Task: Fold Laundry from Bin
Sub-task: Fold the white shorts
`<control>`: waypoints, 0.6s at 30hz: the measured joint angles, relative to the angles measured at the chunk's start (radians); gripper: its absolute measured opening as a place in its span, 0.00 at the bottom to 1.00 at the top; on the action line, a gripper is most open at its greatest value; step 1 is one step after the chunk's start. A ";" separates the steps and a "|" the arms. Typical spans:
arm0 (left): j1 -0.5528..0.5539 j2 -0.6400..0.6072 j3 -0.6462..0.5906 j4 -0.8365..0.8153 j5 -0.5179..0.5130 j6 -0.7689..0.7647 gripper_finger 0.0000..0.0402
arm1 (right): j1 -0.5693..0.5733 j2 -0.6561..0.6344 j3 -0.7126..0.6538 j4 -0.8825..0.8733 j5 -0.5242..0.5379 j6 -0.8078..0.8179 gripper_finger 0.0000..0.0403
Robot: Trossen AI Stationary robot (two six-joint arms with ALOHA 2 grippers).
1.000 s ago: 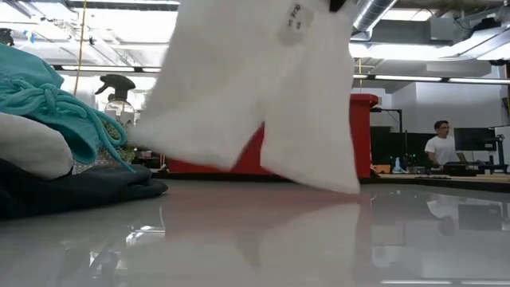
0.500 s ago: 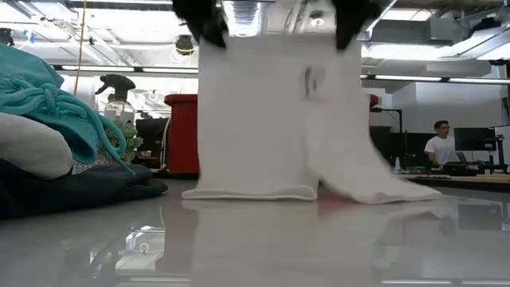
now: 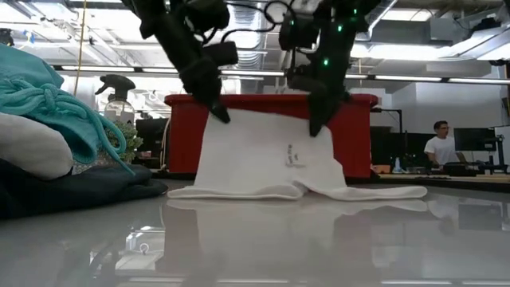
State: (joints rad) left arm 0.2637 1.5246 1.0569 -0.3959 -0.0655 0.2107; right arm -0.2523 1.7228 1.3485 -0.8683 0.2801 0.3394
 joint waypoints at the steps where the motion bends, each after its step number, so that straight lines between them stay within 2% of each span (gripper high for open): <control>1: 0.010 0.001 -0.006 -0.007 0.001 0.002 0.05 | -0.011 0.001 -0.007 0.016 -0.014 -0.005 0.23; 7: 0.042 0.027 -0.013 -0.004 0.120 -0.002 0.21 | -0.054 0.000 -0.026 0.073 -0.065 -0.057 0.54; 10: 0.045 0.031 -0.013 0.005 0.131 -0.001 0.31 | -0.066 0.000 -0.026 0.088 -0.068 -0.057 0.64; 14: 0.045 0.034 -0.013 0.034 0.090 -0.087 0.43 | -0.073 -0.003 -0.026 0.096 -0.066 -0.053 0.69; 18: 0.046 0.034 -0.013 0.060 0.074 -0.193 0.50 | -0.049 -0.003 -0.016 0.094 -0.072 -0.054 0.69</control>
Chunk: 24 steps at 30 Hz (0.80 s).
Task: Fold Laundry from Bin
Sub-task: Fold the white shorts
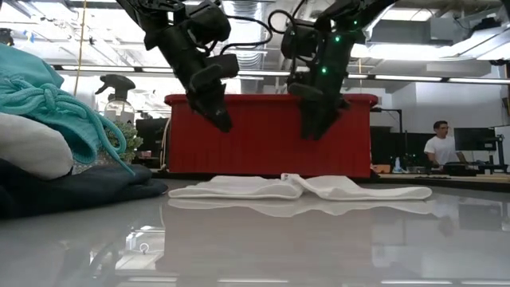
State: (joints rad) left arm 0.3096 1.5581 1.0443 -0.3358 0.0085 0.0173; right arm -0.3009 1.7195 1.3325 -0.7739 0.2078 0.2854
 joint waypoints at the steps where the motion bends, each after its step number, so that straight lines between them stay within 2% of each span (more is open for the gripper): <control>1: 0.000 0.000 0.000 0.010 0.021 -0.024 0.50 | 0.013 0.000 0.007 0.000 -0.005 -0.013 0.69; 5: -0.003 0.000 0.028 0.023 0.122 -0.062 0.50 | 0.084 -0.027 0.048 0.009 -0.042 -0.132 0.70; 10: -0.005 -0.031 0.089 0.079 0.139 -0.109 0.47 | 0.162 -0.141 0.088 0.028 -0.028 -0.237 0.70; 13: -0.005 -0.057 0.139 0.130 0.138 -0.134 0.45 | 0.179 -0.253 0.090 0.047 -0.026 -0.264 0.70; 18: -0.021 -0.103 0.209 0.236 0.128 -0.169 0.45 | 0.189 -0.469 0.092 0.053 -0.024 -0.244 0.70; 24: -0.067 -0.121 0.265 0.331 0.118 -0.223 0.45 | 0.214 -0.660 0.092 0.034 -0.022 -0.153 0.70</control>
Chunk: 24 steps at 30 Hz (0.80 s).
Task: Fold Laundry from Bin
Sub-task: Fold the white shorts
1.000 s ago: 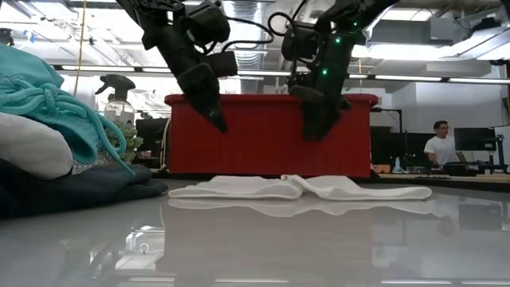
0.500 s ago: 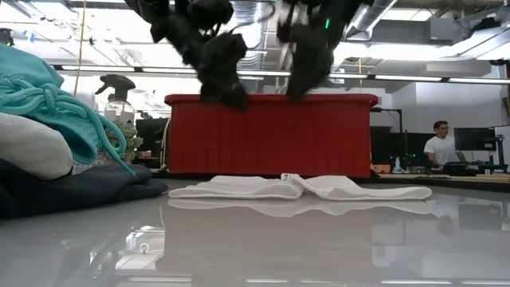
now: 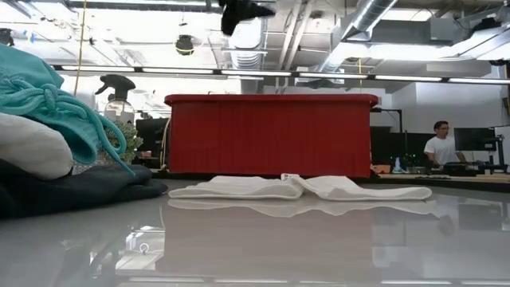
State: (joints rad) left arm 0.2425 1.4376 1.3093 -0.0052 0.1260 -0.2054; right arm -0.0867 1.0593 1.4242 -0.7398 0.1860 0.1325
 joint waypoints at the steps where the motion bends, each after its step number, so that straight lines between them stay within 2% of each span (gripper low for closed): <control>1: -0.010 0.000 0.010 0.010 0.000 0.001 0.45 | 0.010 -0.025 0.000 -0.008 0.000 0.010 0.70; 5: -0.045 0.000 0.076 0.021 0.000 0.009 0.45 | 0.060 -0.093 0.000 -0.035 -0.001 -0.032 0.70; 8: -0.054 0.000 0.171 0.018 0.000 0.013 0.45 | 0.090 -0.126 0.000 0.014 -0.001 -0.058 0.70; 11: -0.054 0.000 0.291 -0.017 -0.011 -0.051 0.45 | 0.100 -0.149 0.000 0.130 -0.001 0.026 0.70; 13: -0.054 -0.002 0.365 -0.095 -0.064 -0.073 0.45 | 0.100 -0.159 0.000 0.164 -0.001 0.103 0.70; 16: -0.054 -0.001 0.418 -0.259 -0.154 0.008 0.45 | 0.098 -0.167 0.000 0.045 0.017 0.181 0.70; 18: -0.053 0.002 0.403 -0.333 -0.172 0.063 0.45 | 0.098 -0.163 -0.013 -0.106 0.116 0.274 0.70; 20: -0.052 0.003 0.343 -0.337 -0.086 0.088 0.45 | 0.105 -0.148 -0.068 -0.249 0.218 0.477 0.70; 22: -0.052 0.005 0.243 -0.191 0.092 0.052 0.45 | 0.113 -0.126 -0.151 -0.340 0.262 0.690 0.70; 24: -0.033 0.006 0.143 -0.019 0.299 -0.057 0.45 | 0.114 -0.105 -0.255 -0.348 0.267 0.870 0.70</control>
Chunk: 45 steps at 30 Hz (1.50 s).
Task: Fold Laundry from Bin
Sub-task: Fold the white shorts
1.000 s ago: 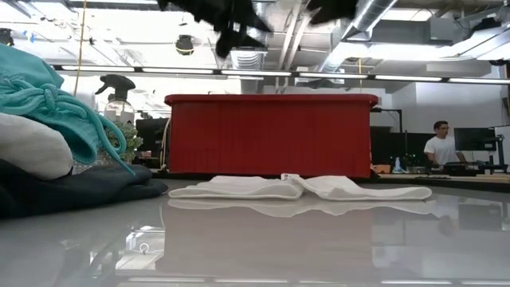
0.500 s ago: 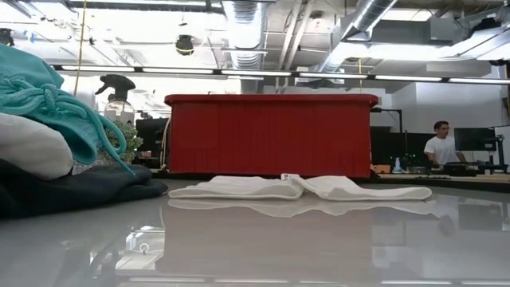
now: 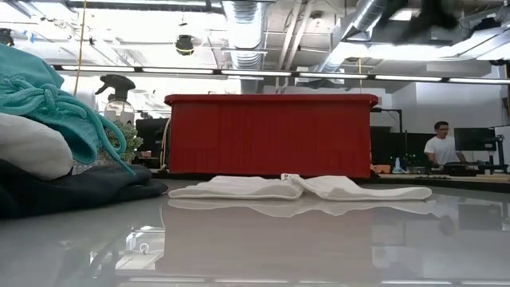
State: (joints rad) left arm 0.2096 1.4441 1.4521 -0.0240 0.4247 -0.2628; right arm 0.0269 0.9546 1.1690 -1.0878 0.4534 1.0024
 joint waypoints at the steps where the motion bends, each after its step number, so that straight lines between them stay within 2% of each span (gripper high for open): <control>1: 0.012 0.000 -0.042 0.071 0.085 -0.071 0.45 | 0.001 0.010 -0.054 0.014 -0.009 0.079 0.70; 3: 0.039 -0.005 -0.113 0.124 0.166 -0.184 0.45 | 0.005 0.025 -0.150 0.094 -0.024 0.210 0.70; 6: 0.057 -0.003 -0.225 0.110 0.160 -0.212 0.45 | -0.022 0.073 -0.278 0.299 -0.027 0.282 0.70; 9: 0.066 0.001 -0.331 0.104 0.125 -0.126 0.45 | -0.075 0.161 -0.363 0.571 -0.036 0.199 0.70; 12: 0.114 -0.004 -0.428 0.122 0.113 -0.051 0.45 | -0.155 0.281 -0.387 0.742 -0.040 0.099 0.70; 15: 0.170 -0.001 -0.510 0.139 0.121 -0.072 0.45 | -0.251 0.424 -0.373 0.799 -0.080 0.057 0.70; 18: 0.214 -0.002 -0.562 0.154 0.138 -0.093 0.45 | -0.339 0.548 -0.329 0.869 -0.191 -0.027 0.70; 21: 0.245 -0.002 -0.577 0.139 0.166 -0.096 0.45 | -0.407 0.657 -0.288 0.859 -0.299 -0.071 0.70; 26: 0.242 -0.002 -0.595 0.147 0.116 -0.047 0.45 | -0.452 0.776 -0.230 0.853 -0.398 -0.122 0.70; 29: 0.241 -0.003 -0.614 0.164 0.109 -0.039 0.45 | -0.455 0.804 -0.209 0.831 -0.403 -0.166 0.70; 33: 0.227 -0.002 -0.665 0.187 0.033 -0.032 0.45 | -0.453 0.792 -0.182 0.753 -0.404 -0.213 0.70; 36: 0.215 0.024 -0.705 0.311 -0.005 -0.061 0.45 | -0.447 0.752 -0.161 0.697 -0.382 -0.241 0.70; 42: 0.200 0.193 -0.711 0.504 0.001 -0.156 0.43 | -0.447 0.690 -0.141 0.614 -0.294 -0.244 0.70; 45: 0.200 0.269 -0.683 0.514 -0.021 -0.175 0.42 | -0.451 0.688 -0.143 0.545 -0.277 -0.241 0.70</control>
State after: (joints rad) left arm 0.4100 1.7129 0.7694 0.4899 0.4039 -0.4373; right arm -0.4241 1.6425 1.0256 -0.5433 0.1765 0.7616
